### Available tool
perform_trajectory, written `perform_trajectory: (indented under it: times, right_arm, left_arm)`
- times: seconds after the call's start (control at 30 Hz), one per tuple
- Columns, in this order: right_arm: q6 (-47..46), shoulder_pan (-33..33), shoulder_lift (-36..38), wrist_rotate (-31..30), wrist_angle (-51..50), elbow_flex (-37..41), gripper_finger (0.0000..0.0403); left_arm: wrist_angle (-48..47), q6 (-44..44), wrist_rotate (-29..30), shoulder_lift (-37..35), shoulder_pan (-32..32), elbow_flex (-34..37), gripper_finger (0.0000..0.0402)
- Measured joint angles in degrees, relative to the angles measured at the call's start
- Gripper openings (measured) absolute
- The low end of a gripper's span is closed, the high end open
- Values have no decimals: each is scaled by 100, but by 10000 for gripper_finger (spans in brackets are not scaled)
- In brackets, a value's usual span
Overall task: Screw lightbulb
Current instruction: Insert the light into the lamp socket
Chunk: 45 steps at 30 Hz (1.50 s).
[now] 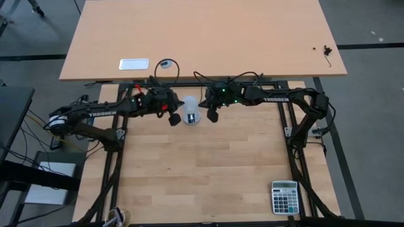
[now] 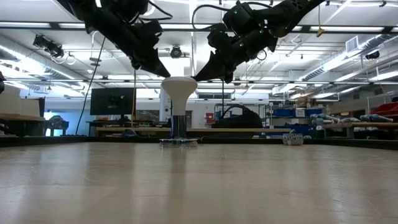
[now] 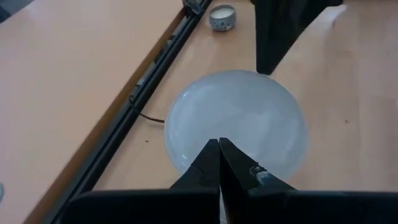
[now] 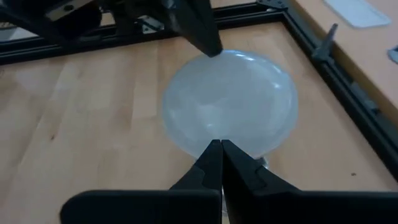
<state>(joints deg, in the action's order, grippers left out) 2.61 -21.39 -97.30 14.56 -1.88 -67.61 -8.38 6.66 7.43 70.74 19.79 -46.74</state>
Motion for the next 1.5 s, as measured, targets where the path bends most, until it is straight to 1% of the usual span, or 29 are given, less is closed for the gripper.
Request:
perform_trajectory:
  times: [0.13,0.33,0.5,0.73,1.0,1.07,1.13,1.27,1.4,1.5]
  right_arm:
    - [-4,-47,0,-432,227,0,9]
    - [-94,-157,-98,-502,300,-2,9]
    - [-157,-130,-246,-257,385,-26,9]
    - [-157,-70,-199,-100,256,-15,9]
    - [-247,31,-199,751,117,15,9]
    - [-225,71,-203,855,140,17,9]
    - [-216,80,-175,839,187,15,9]
    - [-209,-45,-46,598,198,15,9]
    - [-197,-190,39,331,308,9,9]
    - [-180,-278,37,318,340,9,9]
  left_arm:
    - [3,-1,11,4,0,4,0]
    - [-9,53,-9,4,0,5,0]
    - [-63,61,69,6,13,17,0]
    - [-36,61,164,8,58,17,0]
    - [54,44,211,17,164,17,0]
    - [107,53,209,17,162,17,0]
    - [204,67,207,26,162,22,0]
    - [170,68,211,17,162,-32,0]
    - [-19,69,225,-213,157,-120,0]
    - [-252,-6,197,-505,157,-129,0]
